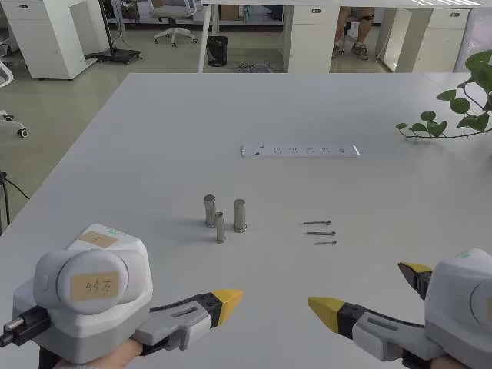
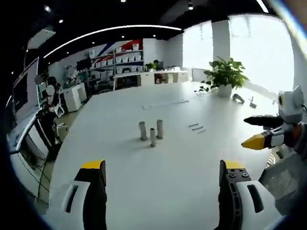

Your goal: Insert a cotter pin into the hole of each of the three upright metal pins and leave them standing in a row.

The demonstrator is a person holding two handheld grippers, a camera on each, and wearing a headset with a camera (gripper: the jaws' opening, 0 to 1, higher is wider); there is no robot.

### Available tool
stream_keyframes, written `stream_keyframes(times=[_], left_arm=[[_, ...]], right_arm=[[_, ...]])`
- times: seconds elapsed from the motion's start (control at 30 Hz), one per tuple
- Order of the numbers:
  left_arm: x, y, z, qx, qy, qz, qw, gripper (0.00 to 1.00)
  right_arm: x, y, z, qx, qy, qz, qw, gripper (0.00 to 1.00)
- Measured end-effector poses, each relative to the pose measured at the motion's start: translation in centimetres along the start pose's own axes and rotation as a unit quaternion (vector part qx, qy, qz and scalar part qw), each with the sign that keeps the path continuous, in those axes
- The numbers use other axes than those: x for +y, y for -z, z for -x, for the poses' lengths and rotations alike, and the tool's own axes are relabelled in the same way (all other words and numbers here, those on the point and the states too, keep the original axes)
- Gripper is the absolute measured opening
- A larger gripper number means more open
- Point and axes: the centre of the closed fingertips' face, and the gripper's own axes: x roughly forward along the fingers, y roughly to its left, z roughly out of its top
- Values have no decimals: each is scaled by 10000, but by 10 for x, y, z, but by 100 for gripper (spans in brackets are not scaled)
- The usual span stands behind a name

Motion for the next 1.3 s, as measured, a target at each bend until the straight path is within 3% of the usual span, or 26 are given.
stream_keyframes(times=[0.2, 1.3], left_arm=[[-3, -1, 1, -18, 29, -221, 9998, 98], [-3, 4, -3, 36, 53, -253, 9997, 97]], right_arm=[[1, 1, 0, 35, -30, -6, 10000, 86], [2, 1, -4, 2, -112, 53, 9999, 86]])
